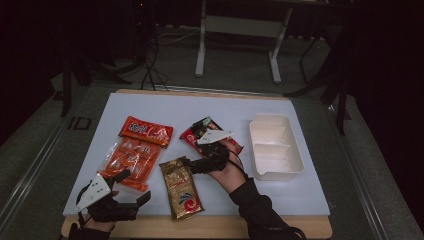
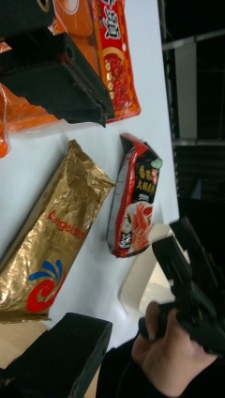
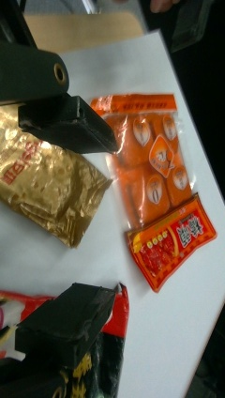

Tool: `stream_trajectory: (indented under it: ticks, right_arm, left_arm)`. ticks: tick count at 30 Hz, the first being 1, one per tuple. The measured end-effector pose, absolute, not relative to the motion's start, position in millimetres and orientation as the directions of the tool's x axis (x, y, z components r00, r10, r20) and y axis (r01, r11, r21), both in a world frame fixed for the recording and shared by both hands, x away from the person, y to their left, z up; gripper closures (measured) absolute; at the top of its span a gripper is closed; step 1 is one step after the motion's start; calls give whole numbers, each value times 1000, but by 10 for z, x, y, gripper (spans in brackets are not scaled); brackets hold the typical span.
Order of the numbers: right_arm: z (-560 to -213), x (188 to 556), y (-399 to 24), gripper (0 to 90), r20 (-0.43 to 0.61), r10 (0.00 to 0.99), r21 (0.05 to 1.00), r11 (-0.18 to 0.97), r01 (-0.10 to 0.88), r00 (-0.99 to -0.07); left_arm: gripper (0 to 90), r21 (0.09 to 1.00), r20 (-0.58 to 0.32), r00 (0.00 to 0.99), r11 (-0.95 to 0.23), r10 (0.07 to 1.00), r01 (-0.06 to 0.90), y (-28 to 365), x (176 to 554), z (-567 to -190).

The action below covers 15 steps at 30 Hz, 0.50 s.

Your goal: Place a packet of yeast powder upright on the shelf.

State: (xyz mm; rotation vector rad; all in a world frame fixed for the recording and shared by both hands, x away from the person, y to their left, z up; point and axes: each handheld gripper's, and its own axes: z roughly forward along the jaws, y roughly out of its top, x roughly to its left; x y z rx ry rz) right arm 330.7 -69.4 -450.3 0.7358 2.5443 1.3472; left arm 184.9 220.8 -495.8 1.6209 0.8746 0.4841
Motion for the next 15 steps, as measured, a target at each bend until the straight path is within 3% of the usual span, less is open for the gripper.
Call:
stream_trajectory:
  ticks: [2, 3, 5, 15]
  right_arm:
    - [-4540, 3300, -617, 245, -1, 499, 799, 521, 299, -866]
    - [-4571, 3336, -590, 245, 62, 495, 799, 496, 340, -867]
    - [-4614, 3353, -534, 251, 17, 500, 788, 526, 319, -866]
    - [-4902, 3539, -443, 272, 56, 534, 749, 536, 389, -844]
  left_arm:
    - [26, 956, -161, 628, -39, 761, 292, 2214, 1854, -4961]
    - [26, 958, -156, 624, -36, 765, 284, 2217, 1852, -4961]
    - [26, 955, -168, 620, -29, 766, 295, 2229, 1857, -4960]
    - [26, 960, -151, 630, -40, 762, 278, 2222, 1838, -4954]
